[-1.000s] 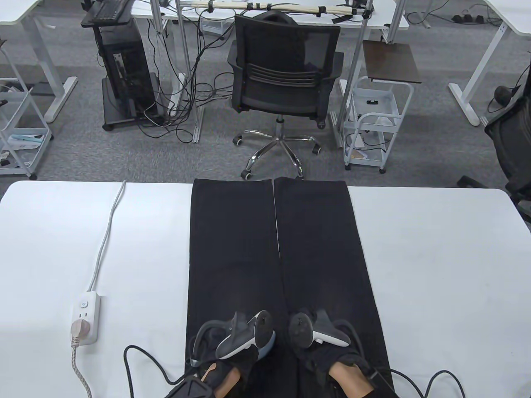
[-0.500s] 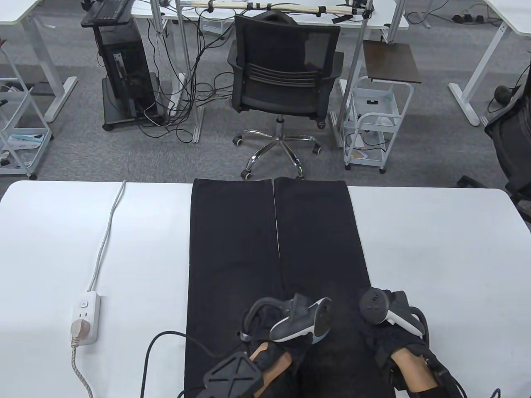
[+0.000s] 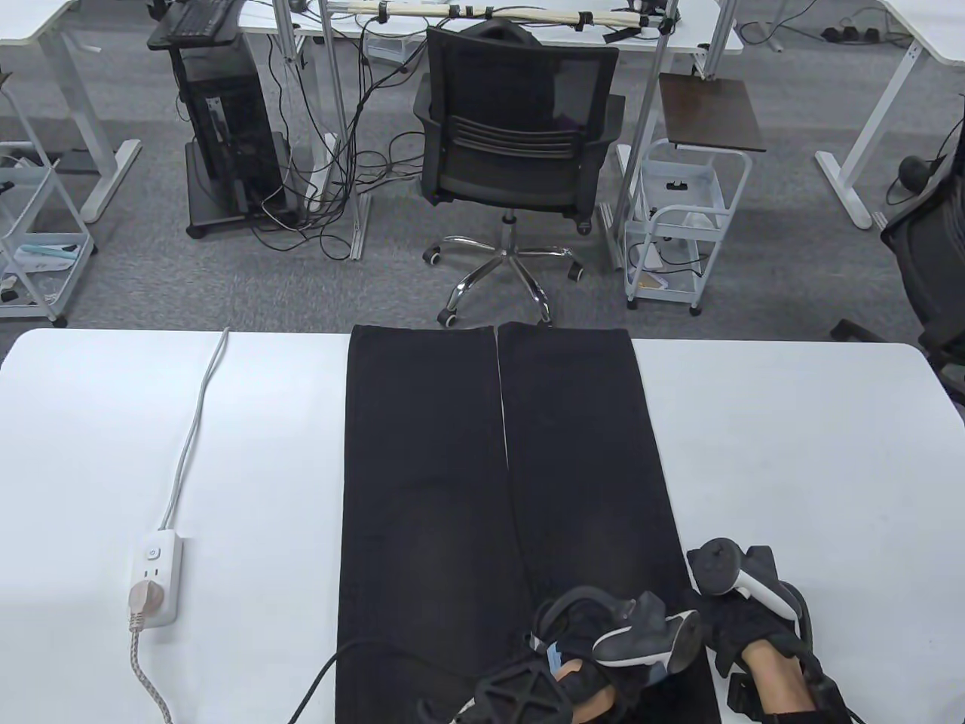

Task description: Iron trousers with electric iron on table

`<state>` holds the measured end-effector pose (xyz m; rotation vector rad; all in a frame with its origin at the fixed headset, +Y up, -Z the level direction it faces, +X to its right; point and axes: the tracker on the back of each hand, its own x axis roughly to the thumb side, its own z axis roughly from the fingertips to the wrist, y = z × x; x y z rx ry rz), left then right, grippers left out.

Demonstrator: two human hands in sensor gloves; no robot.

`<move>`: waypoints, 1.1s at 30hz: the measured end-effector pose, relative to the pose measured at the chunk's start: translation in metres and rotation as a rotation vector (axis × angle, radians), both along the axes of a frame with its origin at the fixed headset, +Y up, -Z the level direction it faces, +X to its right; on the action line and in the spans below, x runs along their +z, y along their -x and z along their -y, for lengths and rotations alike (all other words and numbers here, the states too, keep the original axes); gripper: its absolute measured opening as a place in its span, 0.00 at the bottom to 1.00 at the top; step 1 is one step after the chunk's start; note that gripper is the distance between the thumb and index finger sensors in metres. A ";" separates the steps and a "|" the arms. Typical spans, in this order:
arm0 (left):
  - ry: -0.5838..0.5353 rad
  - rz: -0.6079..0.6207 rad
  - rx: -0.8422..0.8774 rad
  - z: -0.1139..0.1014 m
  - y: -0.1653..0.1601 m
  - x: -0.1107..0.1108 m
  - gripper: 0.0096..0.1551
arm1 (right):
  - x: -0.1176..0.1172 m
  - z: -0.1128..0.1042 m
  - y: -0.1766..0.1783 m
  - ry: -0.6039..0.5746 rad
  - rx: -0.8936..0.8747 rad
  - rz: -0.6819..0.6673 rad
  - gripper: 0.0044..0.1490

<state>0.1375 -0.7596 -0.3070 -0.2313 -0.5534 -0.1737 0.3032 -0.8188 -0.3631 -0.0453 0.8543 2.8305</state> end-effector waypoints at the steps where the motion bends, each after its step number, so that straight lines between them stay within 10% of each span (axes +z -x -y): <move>1: 0.008 -0.028 0.008 0.000 0.000 -0.010 0.23 | -0.001 0.000 -0.001 0.007 0.000 0.006 0.44; 19: -0.007 -0.425 0.008 -0.001 0.025 -0.167 0.24 | -0.002 0.004 0.004 0.044 0.038 -0.013 0.45; 27: 0.008 -0.384 0.014 -0.001 0.023 -0.157 0.23 | -0.002 0.003 0.005 0.046 0.039 -0.011 0.44; 33: 0.022 -0.248 0.020 0.000 0.011 -0.108 0.23 | -0.003 0.003 0.005 0.046 0.033 -0.008 0.44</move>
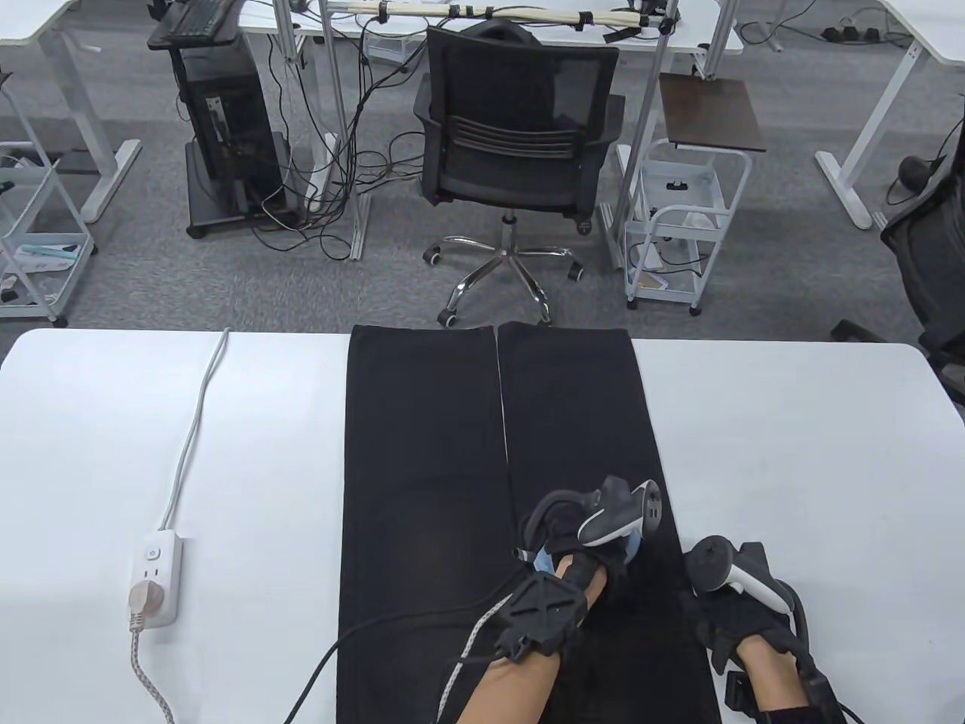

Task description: Iron trousers with electric iron on table

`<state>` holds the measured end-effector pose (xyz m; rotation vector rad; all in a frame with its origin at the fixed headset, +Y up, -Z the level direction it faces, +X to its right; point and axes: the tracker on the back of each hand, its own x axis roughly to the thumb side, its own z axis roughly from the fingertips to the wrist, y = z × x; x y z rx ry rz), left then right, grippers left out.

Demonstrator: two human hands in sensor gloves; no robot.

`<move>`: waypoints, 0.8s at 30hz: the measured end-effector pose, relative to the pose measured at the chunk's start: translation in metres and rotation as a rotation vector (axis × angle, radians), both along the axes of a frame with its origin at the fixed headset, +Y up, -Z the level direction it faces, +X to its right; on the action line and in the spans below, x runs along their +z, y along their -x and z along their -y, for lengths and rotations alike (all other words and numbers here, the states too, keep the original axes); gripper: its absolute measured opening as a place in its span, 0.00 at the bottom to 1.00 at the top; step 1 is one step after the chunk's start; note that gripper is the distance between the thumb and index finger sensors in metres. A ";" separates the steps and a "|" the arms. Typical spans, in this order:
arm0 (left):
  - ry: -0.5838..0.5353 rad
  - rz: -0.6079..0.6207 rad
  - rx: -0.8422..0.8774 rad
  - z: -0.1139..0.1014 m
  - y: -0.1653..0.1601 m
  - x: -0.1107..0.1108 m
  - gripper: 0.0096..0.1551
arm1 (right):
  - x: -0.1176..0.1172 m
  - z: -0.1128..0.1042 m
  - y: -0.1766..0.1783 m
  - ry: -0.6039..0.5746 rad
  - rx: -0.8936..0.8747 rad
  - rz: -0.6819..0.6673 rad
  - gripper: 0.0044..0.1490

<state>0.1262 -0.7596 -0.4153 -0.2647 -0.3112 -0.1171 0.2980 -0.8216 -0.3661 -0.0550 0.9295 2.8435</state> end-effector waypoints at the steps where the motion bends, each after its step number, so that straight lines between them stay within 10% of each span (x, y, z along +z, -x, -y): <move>1: 0.004 0.022 0.000 0.000 -0.002 0.009 0.22 | 0.000 0.000 0.000 0.000 -0.002 0.001 0.44; 14: 0.073 0.240 0.042 0.000 -0.015 0.130 0.23 | 0.000 -0.001 -0.002 -0.009 -0.020 0.004 0.43; 24: 0.048 0.149 0.043 -0.001 -0.012 0.094 0.23 | 0.000 -0.001 -0.005 -0.014 -0.027 0.002 0.42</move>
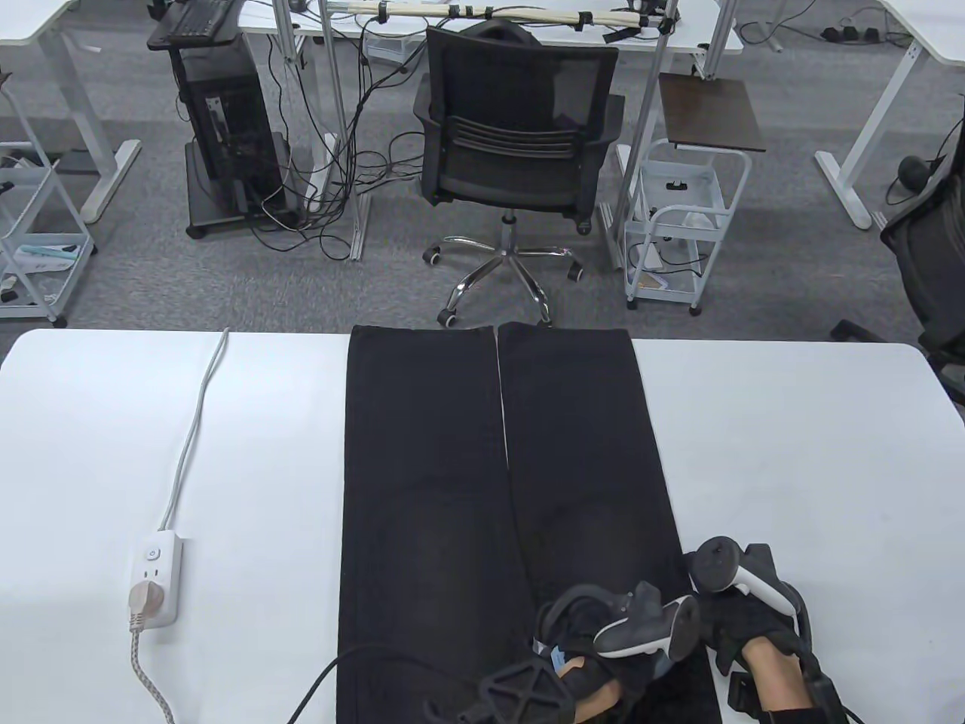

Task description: Iron trousers with electric iron on table

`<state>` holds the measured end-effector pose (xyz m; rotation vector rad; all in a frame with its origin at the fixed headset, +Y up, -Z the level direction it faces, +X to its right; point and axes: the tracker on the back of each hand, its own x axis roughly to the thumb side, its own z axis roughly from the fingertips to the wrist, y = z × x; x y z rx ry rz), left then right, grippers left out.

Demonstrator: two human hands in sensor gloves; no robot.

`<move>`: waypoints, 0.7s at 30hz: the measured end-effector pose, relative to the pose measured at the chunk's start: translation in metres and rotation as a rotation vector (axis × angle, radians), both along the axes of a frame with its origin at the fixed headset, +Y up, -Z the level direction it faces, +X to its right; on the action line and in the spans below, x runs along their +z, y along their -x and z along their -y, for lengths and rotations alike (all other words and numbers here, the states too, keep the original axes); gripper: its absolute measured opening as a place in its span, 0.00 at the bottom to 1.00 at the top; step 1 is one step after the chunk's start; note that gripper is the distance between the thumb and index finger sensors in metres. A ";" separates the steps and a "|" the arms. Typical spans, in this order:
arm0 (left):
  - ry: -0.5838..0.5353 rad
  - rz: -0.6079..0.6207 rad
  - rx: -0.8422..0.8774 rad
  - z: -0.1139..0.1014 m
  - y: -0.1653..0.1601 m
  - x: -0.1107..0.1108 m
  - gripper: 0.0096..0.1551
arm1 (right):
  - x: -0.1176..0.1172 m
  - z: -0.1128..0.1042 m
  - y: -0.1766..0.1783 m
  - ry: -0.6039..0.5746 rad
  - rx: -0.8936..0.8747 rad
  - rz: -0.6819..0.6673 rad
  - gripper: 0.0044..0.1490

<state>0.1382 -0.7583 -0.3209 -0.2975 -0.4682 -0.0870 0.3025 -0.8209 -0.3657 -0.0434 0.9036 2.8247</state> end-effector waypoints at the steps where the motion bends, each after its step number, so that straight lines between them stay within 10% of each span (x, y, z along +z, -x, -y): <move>1: 0.001 -0.031 0.000 0.000 0.000 -0.013 0.23 | 0.000 0.000 0.000 0.000 -0.002 0.001 0.42; 11: -0.015 -0.340 -0.005 -0.003 0.021 -0.127 0.23 | 0.000 0.000 0.000 0.003 0.005 0.003 0.43; 21: -0.021 -0.413 -0.005 -0.002 0.031 -0.153 0.23 | 0.000 -0.001 0.001 0.004 0.009 0.004 0.43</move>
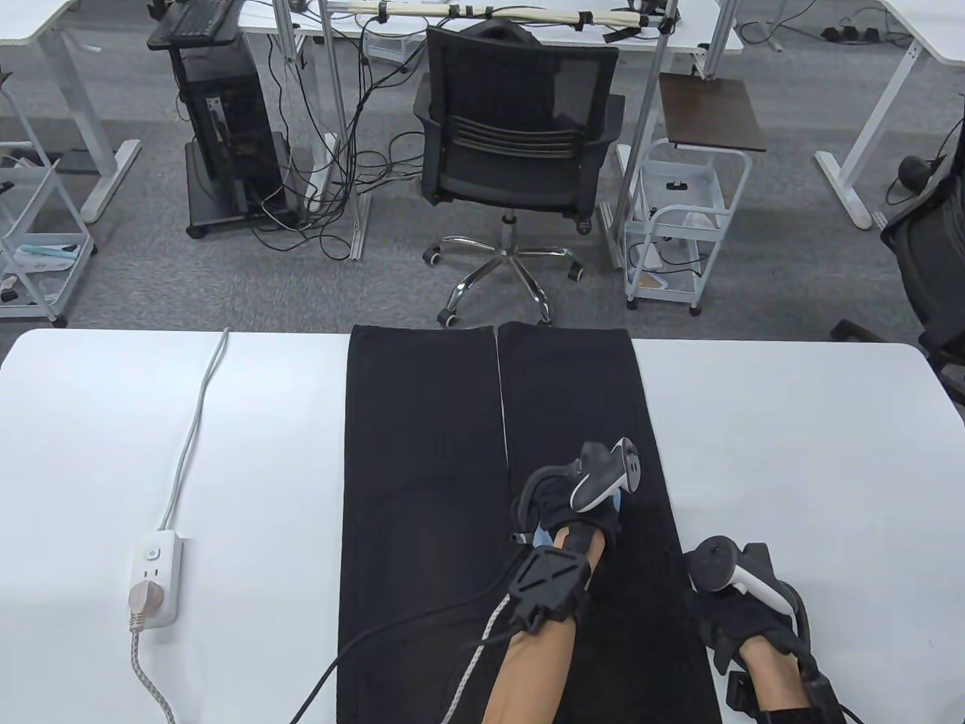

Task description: Iron trousers with electric iron on table

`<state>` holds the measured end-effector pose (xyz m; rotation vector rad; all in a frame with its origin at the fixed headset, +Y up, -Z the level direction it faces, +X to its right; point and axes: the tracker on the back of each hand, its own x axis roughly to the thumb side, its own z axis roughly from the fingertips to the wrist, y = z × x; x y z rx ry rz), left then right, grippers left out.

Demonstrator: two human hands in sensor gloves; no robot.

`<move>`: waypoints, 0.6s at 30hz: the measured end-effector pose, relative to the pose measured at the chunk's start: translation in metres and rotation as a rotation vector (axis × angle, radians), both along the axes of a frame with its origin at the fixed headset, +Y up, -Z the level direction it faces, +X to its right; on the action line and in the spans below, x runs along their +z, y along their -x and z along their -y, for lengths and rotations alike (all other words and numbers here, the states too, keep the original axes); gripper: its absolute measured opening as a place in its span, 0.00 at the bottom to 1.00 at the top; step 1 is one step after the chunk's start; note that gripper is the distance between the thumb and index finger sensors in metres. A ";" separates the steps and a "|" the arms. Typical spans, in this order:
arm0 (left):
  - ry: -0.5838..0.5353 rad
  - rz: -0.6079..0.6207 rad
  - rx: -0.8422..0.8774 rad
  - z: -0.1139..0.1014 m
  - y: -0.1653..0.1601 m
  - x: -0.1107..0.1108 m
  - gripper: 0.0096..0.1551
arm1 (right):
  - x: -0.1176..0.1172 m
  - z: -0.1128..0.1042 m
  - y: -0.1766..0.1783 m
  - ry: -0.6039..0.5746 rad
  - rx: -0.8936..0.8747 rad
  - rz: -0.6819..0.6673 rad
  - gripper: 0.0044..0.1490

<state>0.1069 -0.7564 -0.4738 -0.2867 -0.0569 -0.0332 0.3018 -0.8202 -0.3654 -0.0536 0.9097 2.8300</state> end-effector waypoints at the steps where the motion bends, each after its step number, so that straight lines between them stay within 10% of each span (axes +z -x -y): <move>1: 0.000 0.008 -0.002 0.000 0.000 0.002 0.23 | 0.000 0.000 0.000 0.001 -0.001 0.000 0.43; 18: 0.012 0.399 0.002 -0.001 -0.034 0.142 0.23 | -0.001 0.000 0.000 -0.003 -0.011 0.011 0.43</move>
